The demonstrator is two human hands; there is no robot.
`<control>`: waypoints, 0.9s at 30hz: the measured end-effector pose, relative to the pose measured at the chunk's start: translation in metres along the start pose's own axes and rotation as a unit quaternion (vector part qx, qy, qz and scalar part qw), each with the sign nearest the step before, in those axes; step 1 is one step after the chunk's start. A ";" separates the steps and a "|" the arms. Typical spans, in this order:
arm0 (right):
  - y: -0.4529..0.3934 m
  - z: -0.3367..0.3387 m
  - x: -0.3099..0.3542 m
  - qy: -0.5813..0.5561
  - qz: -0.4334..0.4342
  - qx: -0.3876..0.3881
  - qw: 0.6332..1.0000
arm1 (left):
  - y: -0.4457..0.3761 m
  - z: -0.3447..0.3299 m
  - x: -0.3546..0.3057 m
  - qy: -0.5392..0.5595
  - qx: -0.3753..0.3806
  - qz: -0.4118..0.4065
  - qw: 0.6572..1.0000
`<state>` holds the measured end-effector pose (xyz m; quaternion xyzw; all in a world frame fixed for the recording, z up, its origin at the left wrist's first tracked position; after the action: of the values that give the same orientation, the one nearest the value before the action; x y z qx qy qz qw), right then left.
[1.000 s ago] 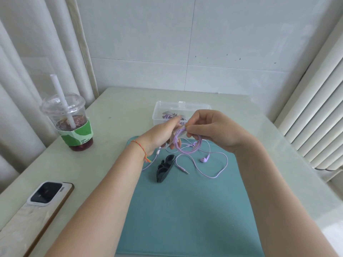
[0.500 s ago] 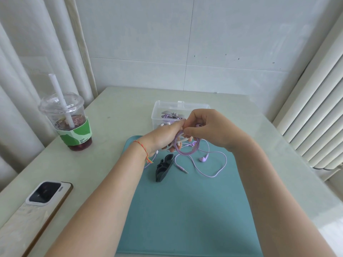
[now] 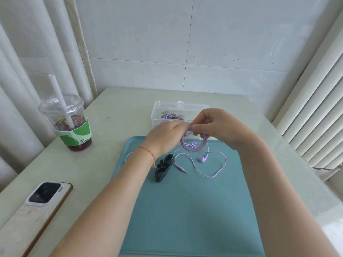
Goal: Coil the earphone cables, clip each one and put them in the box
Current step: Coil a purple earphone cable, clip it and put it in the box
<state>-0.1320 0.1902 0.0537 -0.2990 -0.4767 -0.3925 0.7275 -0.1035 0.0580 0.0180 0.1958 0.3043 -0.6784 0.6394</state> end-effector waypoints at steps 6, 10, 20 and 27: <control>0.001 0.002 -0.003 -0.104 0.012 0.045 0.994 | 0.000 -0.003 -0.004 0.151 0.044 0.026 0.987; 0.003 0.000 -0.004 -0.187 0.010 0.087 0.978 | 0.004 -0.007 -0.013 0.215 0.088 0.004 0.973; 0.000 -0.004 -0.011 -0.294 0.012 0.136 0.946 | 0.007 -0.007 -0.018 0.307 0.104 -0.011 0.946; -0.006 -0.015 -0.019 -0.321 -0.010 0.122 0.939 | 0.002 -0.006 -0.006 0.352 0.053 0.030 0.934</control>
<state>-0.1350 0.1799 0.0310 -0.3136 -0.7319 -0.2219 0.5628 -0.1015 0.0662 0.0169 0.4646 0.4673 -0.5619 0.5001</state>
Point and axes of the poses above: each hand's wrist, its own y-axis away from the middle knuckle, its own z-axis out of the back of the hand, x = y × z, the point moved 7 cm from there along -y, towards the middle knuckle, and after that the axes turned 10 degrees about -y, right-handed, at the moved point
